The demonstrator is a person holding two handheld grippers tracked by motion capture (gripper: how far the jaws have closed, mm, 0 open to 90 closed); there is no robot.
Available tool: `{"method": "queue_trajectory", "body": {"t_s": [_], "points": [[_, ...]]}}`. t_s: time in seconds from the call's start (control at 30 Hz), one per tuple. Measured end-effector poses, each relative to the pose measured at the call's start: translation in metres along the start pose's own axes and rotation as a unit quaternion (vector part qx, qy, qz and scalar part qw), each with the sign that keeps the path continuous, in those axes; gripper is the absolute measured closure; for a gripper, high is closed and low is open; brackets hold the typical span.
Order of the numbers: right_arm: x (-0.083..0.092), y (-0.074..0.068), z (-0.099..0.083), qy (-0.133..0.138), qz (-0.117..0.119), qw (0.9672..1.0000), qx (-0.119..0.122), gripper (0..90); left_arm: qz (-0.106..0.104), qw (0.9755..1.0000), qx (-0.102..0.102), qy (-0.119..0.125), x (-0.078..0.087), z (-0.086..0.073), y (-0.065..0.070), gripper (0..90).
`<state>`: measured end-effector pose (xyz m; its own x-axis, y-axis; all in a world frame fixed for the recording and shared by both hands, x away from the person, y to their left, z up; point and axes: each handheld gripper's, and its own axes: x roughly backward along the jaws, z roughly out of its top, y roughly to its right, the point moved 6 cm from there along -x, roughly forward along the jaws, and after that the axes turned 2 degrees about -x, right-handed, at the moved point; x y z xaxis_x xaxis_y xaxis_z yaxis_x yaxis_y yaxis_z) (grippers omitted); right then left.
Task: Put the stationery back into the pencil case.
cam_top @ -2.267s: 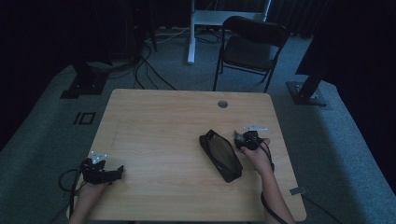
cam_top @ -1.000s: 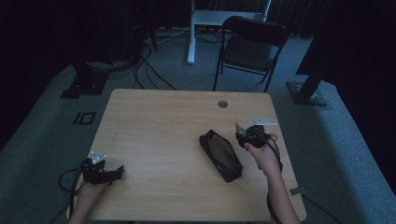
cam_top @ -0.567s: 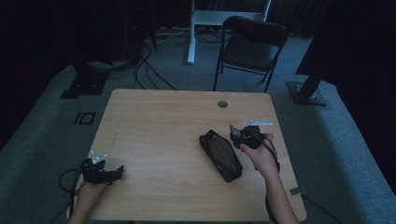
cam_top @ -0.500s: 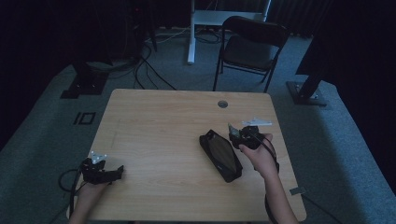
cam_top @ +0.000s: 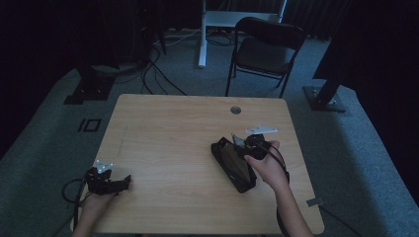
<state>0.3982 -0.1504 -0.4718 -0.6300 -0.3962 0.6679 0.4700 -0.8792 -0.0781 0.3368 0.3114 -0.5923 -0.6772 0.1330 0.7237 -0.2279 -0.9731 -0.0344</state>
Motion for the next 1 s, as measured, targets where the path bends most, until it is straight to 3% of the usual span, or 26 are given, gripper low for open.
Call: {"method": "queue_trajectory", "body": {"t_s": [0.5, 1.0], "points": [[-0.019, -0.019, -0.013, -0.036, 0.025, 0.999, 0.01, 48.9, 0.0, 1.0, 0.0, 0.0, 0.0, 0.0, 0.0, 0.7], [-0.039, -0.016, -0.023, -0.085, 0.025, 0.9958, 0.024, 48.9, 0.0, 1.0, 0.0, 0.0, 0.0, 0.0, 0.0, 0.7]]}}
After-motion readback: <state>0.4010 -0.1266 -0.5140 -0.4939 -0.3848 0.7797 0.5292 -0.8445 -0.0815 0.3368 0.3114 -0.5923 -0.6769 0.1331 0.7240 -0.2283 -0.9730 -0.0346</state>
